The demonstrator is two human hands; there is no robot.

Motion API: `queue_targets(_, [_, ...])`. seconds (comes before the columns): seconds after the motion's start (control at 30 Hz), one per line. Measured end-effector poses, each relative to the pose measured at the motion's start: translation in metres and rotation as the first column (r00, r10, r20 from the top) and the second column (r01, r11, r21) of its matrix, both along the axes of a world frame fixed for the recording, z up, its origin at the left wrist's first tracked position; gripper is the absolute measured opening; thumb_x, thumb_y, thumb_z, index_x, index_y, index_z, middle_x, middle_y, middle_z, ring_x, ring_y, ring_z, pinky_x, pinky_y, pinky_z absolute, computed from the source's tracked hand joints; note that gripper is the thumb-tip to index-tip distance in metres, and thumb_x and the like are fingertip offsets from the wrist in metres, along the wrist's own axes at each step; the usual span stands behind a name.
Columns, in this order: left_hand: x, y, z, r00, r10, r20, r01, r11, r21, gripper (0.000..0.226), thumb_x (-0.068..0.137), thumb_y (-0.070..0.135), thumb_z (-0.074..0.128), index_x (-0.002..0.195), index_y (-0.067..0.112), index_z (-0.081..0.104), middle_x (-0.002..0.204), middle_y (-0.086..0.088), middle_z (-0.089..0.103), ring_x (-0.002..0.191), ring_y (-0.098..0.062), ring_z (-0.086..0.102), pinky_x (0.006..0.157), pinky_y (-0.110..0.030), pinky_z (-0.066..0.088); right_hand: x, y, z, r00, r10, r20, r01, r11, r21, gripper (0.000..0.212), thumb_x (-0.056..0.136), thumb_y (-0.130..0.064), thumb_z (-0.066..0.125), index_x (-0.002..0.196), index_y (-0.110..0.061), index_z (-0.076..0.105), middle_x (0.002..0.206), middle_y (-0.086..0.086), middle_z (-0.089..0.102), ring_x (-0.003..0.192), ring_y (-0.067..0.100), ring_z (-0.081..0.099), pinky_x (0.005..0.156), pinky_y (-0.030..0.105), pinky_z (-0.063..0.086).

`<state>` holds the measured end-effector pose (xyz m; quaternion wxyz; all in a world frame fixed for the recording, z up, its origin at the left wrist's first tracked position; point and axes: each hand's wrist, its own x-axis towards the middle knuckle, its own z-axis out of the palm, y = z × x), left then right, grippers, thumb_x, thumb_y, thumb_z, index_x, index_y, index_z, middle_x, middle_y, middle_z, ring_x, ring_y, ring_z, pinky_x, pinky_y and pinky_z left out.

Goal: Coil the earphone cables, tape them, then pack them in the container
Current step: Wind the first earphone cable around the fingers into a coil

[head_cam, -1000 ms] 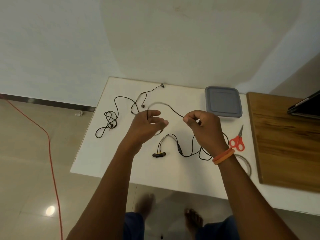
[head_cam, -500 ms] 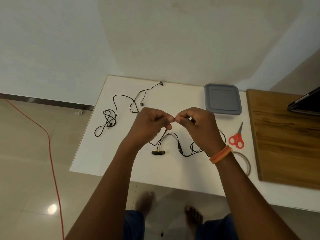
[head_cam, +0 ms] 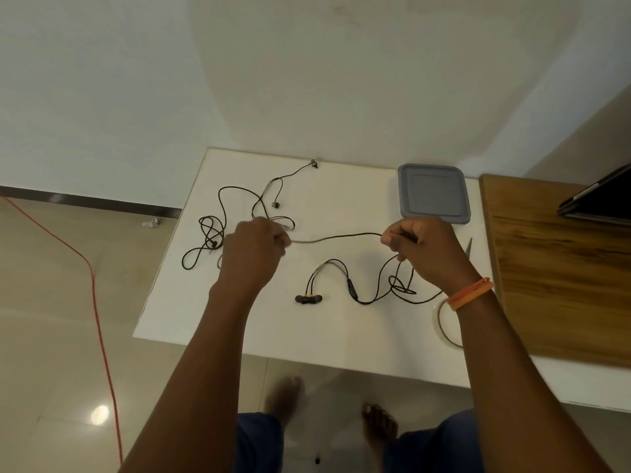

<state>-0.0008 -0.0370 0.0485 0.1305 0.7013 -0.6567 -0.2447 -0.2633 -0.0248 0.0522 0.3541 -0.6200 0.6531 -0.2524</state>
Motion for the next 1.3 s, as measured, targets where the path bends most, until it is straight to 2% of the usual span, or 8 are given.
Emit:
queue_targets(0.13, [-0.001, -0.001, -0.012, 0.996, -0.086, 0.008, 0.079, 0.951, 0.298, 0.023, 0.087, 0.013, 0.063, 0.076, 0.031, 0.07, 0.092, 0.003, 0.072, 0.089, -0.021, 0.066, 0.087, -0.042, 0.056, 0.011, 0.0, 0.001, 0.999, 0.02, 0.049, -0.018, 0.999, -0.035, 0.007, 0.088, -0.01, 0.067, 0.083, -0.01, 0.072, 0.073, -0.008, 0.067, 0.051, 0.002, 0.06, 0.053, 0.009, 0.046])
queue_targets(0.3, [-0.019, 0.0, 0.002, 0.948, -0.195, -0.252, 0.23, 0.966, 0.12, 0.047, 0.091, 0.019, 0.065, 0.137, 0.023, 0.055, 0.139, 0.006, 0.056, 0.128, -0.009, 0.049, 0.103, -0.02, 0.034, 0.029, 0.0, -0.003, 0.994, 0.111, 0.008, -0.11, 0.988, -0.106, 0.006, 0.085, -0.013, 0.07, 0.081, -0.014, 0.074, 0.07, -0.017, 0.065, 0.061, -0.003, 0.058, 0.062, 0.012, 0.046])
queue_targets(0.43, [-0.042, 0.006, 0.014, 0.777, -0.13, -0.616, 0.287, 0.944, 0.163, 0.025, 0.095, 0.014, 0.06, 0.119, 0.013, 0.068, 0.107, -0.003, 0.074, 0.096, -0.008, 0.07, 0.09, -0.025, 0.054, 0.039, 0.002, -0.003, 0.989, 0.146, 0.002, -0.143, 0.976, -0.166, 0.005, 0.084, -0.017, 0.073, 0.08, -0.014, 0.074, 0.073, -0.011, 0.067, 0.064, -0.002, 0.056, 0.063, 0.007, 0.039])
queue_targets(0.6, [-0.043, 0.005, 0.01, 0.869, -0.176, -0.463, 0.176, 0.983, -0.044, 0.015, 0.095, 0.017, 0.061, 0.09, 0.017, 0.076, 0.07, 0.01, 0.071, 0.053, 0.001, 0.053, 0.059, -0.016, 0.045, 0.035, 0.002, 0.004, 0.985, 0.118, 0.128, -0.109, 0.991, -0.075, 0.005, 0.085, -0.016, 0.073, 0.085, -0.011, 0.075, 0.071, -0.01, 0.068, 0.06, -0.001, 0.059, 0.057, 0.009, 0.044])
queue_targets(0.73, [-0.031, 0.001, 0.009, 0.911, -0.058, -0.409, -0.023, 0.981, -0.191, 0.016, 0.095, 0.015, 0.06, 0.09, 0.016, 0.076, 0.069, 0.015, 0.068, 0.058, 0.008, 0.053, 0.057, -0.008, 0.034, 0.02, 0.0, 0.003, 0.977, 0.062, 0.205, -0.061, 0.998, -0.01, 0.005, 0.084, -0.013, 0.072, 0.086, -0.011, 0.076, 0.072, -0.005, 0.072, 0.064, 0.002, 0.065, 0.065, 0.013, 0.05])
queue_targets(0.97, [-0.023, -0.001, 0.007, 0.916, 0.154, -0.371, -0.284, 0.901, -0.327, 0.02, 0.098, 0.018, 0.054, 0.089, 0.017, 0.073, 0.074, 0.009, 0.069, 0.054, 0.0, 0.05, 0.054, -0.022, 0.035, 0.011, 0.001, 0.003, 0.974, 0.001, 0.225, -0.018, 0.997, 0.073, 0.006, 0.084, -0.017, 0.072, 0.087, -0.014, 0.076, 0.078, -0.001, 0.074, 0.074, 0.006, 0.067, 0.072, 0.013, 0.05])
queue_targets(1.13, [-0.022, 0.0, 0.005, 0.943, 0.174, -0.283, -0.274, 0.889, -0.367, 0.022, 0.099, 0.015, 0.051, 0.089, 0.014, 0.071, 0.077, 0.006, 0.07, 0.057, -0.006, 0.051, 0.055, -0.024, 0.035, 0.013, 0.0, 0.002, 0.997, 0.042, 0.065, -0.046, 0.997, 0.056, 0.007, 0.09, -0.017, 0.065, 0.085, -0.016, 0.07, 0.081, -0.007, 0.069, 0.081, 0.018, 0.063, 0.079, 0.031, 0.05])
queue_targets(1.3, [-0.013, -0.002, 0.005, 0.939, 0.255, -0.229, -0.318, 0.9, -0.3, 0.021, 0.098, 0.014, 0.052, 0.094, 0.014, 0.072, 0.082, 0.003, 0.073, 0.072, -0.02, 0.062, 0.069, -0.034, 0.049, 0.009, -0.002, 0.005, 0.975, -0.078, 0.207, 0.066, 0.996, 0.066, 0.012, 0.094, -0.019, 0.058, 0.091, -0.011, 0.066, 0.087, -0.003, 0.066, 0.085, 0.014, 0.062, 0.083, 0.03, 0.05])
